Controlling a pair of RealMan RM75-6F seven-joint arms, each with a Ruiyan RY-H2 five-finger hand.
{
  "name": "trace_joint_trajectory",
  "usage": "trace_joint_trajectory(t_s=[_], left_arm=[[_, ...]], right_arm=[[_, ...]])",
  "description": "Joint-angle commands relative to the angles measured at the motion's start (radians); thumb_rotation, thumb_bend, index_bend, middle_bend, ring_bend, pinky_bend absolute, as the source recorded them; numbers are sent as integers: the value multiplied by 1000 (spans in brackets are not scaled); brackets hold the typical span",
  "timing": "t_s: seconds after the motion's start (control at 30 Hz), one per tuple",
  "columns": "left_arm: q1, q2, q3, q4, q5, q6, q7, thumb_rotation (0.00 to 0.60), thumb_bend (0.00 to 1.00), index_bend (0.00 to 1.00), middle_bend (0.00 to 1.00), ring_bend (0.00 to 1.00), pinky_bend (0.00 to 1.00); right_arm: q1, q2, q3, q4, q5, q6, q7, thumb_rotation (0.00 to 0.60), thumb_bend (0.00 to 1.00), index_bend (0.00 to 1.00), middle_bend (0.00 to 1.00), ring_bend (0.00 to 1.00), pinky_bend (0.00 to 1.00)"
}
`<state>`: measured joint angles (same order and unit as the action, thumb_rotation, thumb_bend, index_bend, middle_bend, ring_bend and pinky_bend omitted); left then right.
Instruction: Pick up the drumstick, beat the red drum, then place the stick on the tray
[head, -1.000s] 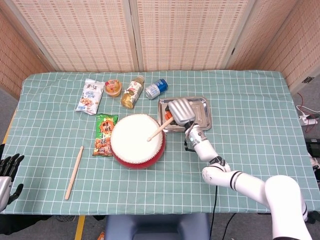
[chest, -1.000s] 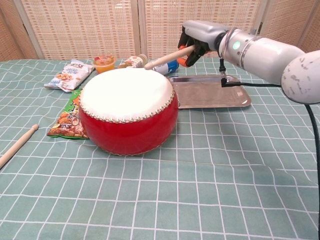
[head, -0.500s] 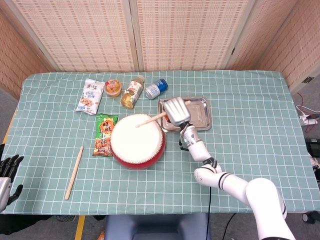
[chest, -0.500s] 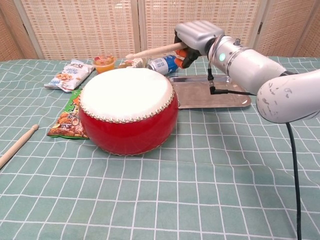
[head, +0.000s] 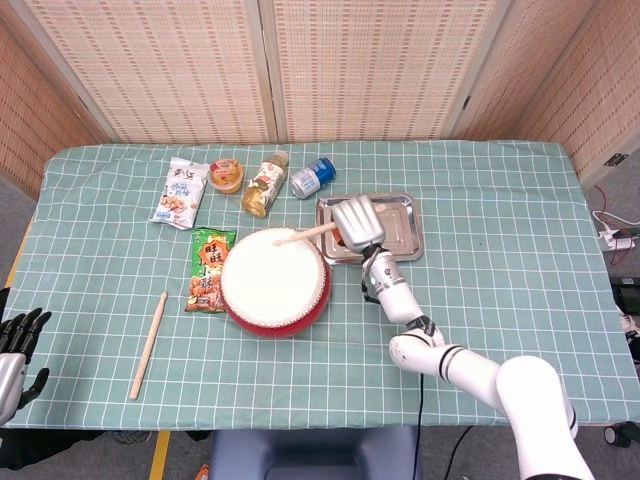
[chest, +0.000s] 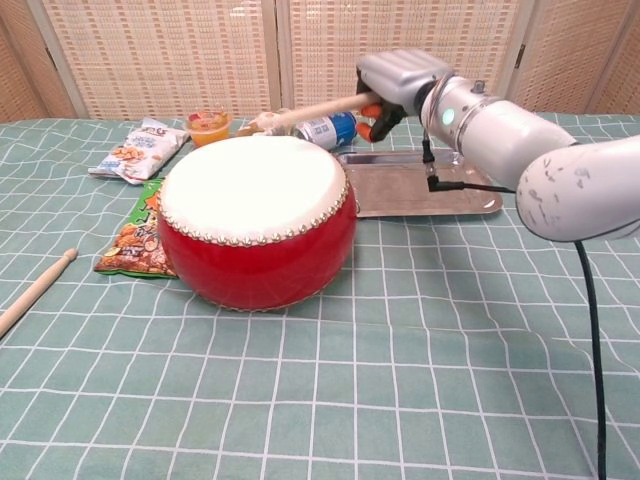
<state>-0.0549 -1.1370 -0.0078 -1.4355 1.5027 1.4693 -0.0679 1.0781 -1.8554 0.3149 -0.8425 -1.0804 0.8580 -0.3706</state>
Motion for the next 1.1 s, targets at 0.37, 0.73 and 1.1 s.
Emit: trace_joint_trajectory(t_s=[0.37,0.73,1.1], left_arm=[[4,0,-1,4,0,6,-6,600,350,40,26,20,69],[3,0,2,-3,5,6,0,600,349,40,26,19,70],[2,2,1,-6,5,6,2,600,349,40,26,19,69]], right_arm=[[-6,54,68,-97,-61,83,162,600,487,1000,1000,1000,1000],[-21,127,-70,-146,-53,-79,-29,600,494,1000,1000,1000,1000],[-46,137,28,-204,-101,79,181,600,506,1000,1000,1000,1000]])
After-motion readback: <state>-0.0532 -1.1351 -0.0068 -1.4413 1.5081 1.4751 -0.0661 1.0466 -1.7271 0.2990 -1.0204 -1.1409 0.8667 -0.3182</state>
